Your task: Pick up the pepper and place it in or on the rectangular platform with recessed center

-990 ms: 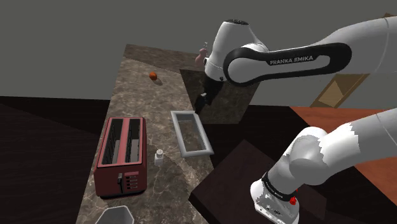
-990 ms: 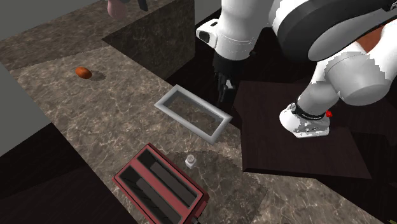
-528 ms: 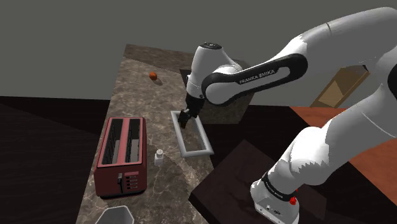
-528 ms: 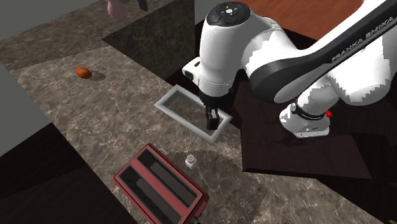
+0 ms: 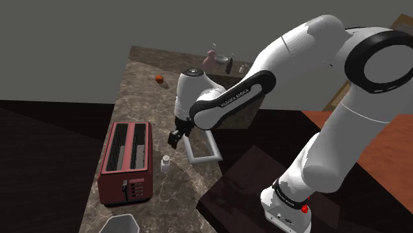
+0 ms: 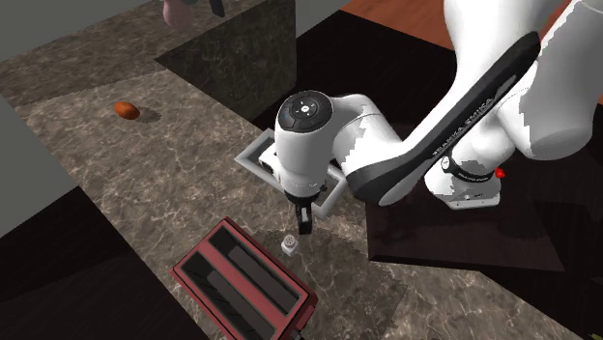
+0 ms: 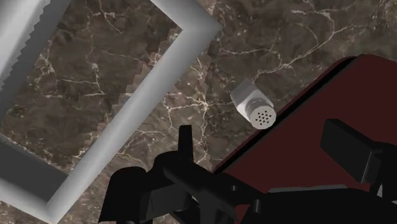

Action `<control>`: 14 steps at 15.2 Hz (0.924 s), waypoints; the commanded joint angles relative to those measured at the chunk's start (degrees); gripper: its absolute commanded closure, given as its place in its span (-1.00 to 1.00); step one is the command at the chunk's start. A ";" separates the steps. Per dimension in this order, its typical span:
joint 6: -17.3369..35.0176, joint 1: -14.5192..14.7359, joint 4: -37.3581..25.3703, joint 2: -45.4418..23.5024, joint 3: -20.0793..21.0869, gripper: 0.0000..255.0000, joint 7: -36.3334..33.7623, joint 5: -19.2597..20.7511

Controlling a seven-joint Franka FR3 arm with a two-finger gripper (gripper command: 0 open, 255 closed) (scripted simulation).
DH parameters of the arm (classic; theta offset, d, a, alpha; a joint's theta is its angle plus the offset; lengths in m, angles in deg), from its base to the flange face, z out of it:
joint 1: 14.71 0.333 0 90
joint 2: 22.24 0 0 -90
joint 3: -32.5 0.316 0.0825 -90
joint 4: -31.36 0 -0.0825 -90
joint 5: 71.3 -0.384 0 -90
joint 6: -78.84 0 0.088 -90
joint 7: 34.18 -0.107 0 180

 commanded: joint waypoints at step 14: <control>9.17 6.16 -10.64 -22.96 -4.07 -1.00 -10.54 11.26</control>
